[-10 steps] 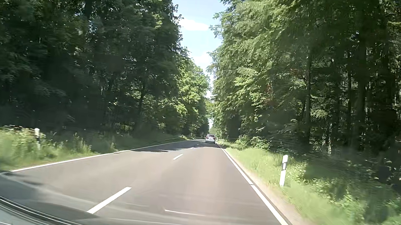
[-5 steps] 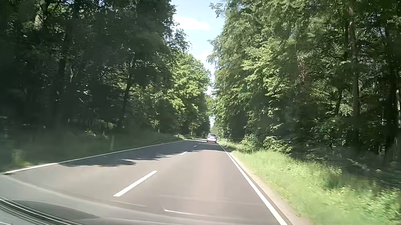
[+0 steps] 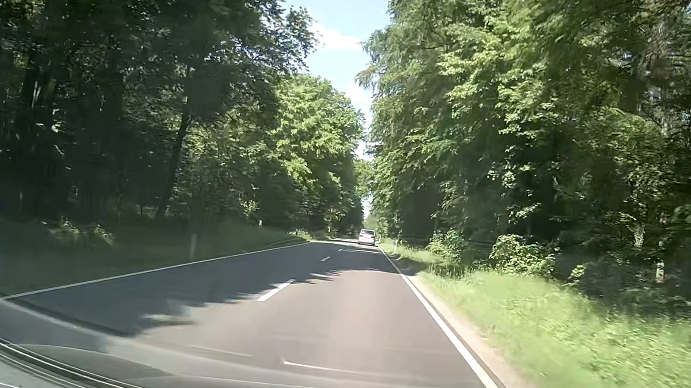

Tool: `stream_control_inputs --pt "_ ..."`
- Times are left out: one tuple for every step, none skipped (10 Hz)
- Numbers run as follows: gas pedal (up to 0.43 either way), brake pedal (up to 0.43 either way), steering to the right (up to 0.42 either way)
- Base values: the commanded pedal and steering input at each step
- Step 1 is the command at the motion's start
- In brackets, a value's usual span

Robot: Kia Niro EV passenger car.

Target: Follow the waypoints while adhering to traffic rules and regulations

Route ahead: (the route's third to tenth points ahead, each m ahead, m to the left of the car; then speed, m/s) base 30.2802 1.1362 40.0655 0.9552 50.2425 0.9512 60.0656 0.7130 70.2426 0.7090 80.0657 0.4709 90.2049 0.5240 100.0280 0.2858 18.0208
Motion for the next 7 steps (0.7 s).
stream_control_inputs --pt "0.169 0.030 -0.001" --pt "0.169 0.030 -0.001" --pt "0.169 0.030 -0.001" --pt "0.169 0.030 -0.001" --pt "0.169 0.030 -0.001" --pt "0.169 0.030 -0.001" --pt "0.169 0.030 -0.001"
